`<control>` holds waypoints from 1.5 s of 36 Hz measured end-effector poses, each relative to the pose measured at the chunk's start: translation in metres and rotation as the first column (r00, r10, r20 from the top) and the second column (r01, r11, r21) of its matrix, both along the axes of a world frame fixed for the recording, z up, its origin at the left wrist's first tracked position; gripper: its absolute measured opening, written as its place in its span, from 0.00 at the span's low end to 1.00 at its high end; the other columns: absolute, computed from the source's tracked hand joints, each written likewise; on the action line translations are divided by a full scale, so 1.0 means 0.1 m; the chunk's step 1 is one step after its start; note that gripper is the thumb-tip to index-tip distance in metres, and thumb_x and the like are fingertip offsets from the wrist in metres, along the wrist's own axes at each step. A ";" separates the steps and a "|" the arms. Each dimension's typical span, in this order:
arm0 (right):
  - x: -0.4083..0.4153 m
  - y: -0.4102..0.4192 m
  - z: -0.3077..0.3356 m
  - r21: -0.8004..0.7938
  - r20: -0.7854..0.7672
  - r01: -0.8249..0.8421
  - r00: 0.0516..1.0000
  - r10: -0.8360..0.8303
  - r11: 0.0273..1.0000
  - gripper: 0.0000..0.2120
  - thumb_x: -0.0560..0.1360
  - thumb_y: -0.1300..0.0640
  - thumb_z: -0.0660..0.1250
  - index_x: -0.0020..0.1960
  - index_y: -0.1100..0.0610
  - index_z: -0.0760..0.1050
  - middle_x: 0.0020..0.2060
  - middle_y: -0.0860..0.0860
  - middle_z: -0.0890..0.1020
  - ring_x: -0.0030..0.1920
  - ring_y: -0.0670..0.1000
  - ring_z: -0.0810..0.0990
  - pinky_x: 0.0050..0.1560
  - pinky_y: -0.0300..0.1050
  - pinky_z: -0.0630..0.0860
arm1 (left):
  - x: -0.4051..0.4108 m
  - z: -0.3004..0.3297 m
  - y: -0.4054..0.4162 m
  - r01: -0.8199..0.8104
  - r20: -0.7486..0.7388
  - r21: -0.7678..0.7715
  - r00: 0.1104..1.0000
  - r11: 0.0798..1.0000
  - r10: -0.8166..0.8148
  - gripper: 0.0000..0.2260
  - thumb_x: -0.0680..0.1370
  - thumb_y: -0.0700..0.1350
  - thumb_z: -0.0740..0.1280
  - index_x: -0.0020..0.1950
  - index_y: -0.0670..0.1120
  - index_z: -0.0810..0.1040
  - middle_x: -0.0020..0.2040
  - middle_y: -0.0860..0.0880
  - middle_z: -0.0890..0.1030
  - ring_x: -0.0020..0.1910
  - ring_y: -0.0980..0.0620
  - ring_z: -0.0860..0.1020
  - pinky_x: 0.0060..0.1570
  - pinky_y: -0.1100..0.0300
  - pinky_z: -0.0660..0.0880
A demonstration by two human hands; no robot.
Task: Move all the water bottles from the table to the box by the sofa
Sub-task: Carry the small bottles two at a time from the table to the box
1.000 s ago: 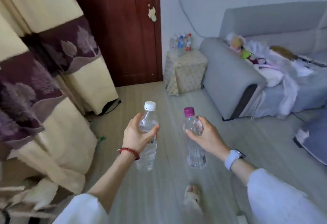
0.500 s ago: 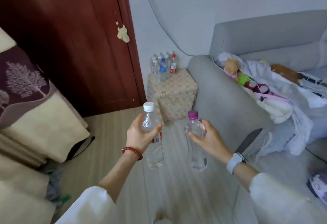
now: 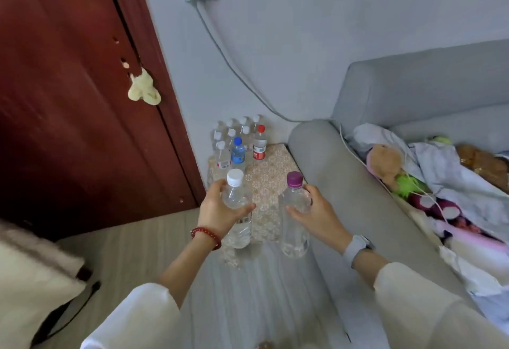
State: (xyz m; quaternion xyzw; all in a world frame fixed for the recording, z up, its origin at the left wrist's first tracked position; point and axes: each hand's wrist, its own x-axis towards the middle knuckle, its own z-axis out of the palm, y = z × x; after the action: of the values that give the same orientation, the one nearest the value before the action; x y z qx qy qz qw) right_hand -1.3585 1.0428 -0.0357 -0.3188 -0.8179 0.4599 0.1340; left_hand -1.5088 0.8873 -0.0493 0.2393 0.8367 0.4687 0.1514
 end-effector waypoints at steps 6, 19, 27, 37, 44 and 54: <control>-0.84 0.93 -0.19 -0.062 0.085 -0.030 0.996 0.035 0.998 0.27 0.67 0.50 0.72 0.62 0.52 0.65 0.55 0.49 0.76 0.55 0.52 0.76 0.59 0.51 0.74 | -0.82 -0.21 0.92 0.016 -0.041 -0.081 0.999 0.997 -0.020 0.37 0.61 0.55 0.78 0.65 0.47 0.68 0.59 0.50 0.76 0.58 0.52 0.73 0.59 0.56 0.71; -2.51 2.67 -1.35 -0.117 0.250 -0.253 0.928 0.275 0.960 0.22 0.70 0.61 0.71 0.61 0.56 0.68 0.50 0.48 0.72 0.49 0.45 0.70 0.51 0.33 0.66 | -2.24 -1.38 2.51 -0.017 -0.382 -0.522 0.898 0.853 -0.216 0.35 0.51 0.64 0.77 0.54 0.51 0.77 0.48 0.53 0.82 0.54 0.45 0.76 0.49 0.56 0.55; -2.99 3.18 -2.03 -0.096 0.327 -0.373 0.864 0.383 0.923 0.27 0.67 0.55 0.73 0.63 0.55 0.68 0.54 0.48 0.74 0.55 0.45 0.71 0.55 0.32 0.67 | -2.50 -2.02 3.03 -0.094 -0.476 -0.562 0.849 0.822 -0.228 0.35 0.47 0.64 0.77 0.50 0.49 0.78 0.45 0.54 0.83 0.52 0.48 0.75 0.50 0.52 0.58; -3.37 3.29 -2.34 -0.089 0.229 -0.441 0.864 0.449 0.893 0.12 0.69 0.66 0.69 0.51 0.65 0.74 0.47 0.59 0.79 0.48 0.56 0.76 0.50 0.51 0.76 | -2.61 -2.48 3.22 -0.097 -0.500 -0.662 0.796 0.743 -0.342 0.36 0.50 0.62 0.78 0.52 0.44 0.76 0.47 0.50 0.83 0.55 0.49 0.70 0.53 0.49 0.61; -3.41 3.39 -2.47 -0.144 0.289 -0.469 0.823 0.490 0.872 0.25 0.70 0.57 0.71 0.63 0.56 0.66 0.60 0.51 0.69 0.63 0.49 0.67 0.65 0.42 0.66 | -2.62 -2.31 3.31 -0.063 -0.466 -0.678 0.807 0.733 -0.362 0.28 0.53 0.56 0.79 0.49 0.47 0.78 0.45 0.52 0.82 0.43 0.50 0.80 0.47 0.51 0.71; -3.27 3.39 -2.37 0.314 0.436 -0.527 0.819 0.373 0.790 0.18 0.70 0.56 0.71 0.57 0.58 0.72 0.56 0.58 0.72 0.56 0.57 0.73 0.40 0.44 0.79 | -2.81 -2.13 3.21 -0.017 -0.540 -0.622 0.733 0.783 -0.413 0.16 0.59 0.47 0.77 0.45 0.50 0.79 0.38 0.54 0.82 0.40 0.49 0.79 0.45 0.50 0.74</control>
State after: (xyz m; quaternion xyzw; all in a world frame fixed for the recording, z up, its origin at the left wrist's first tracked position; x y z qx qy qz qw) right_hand -1.6850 1.3819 -0.2725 -0.1512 -0.9601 0.2264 -0.0641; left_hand -1.7895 1.2083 -0.2620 0.4205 0.9053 0.0521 -0.0307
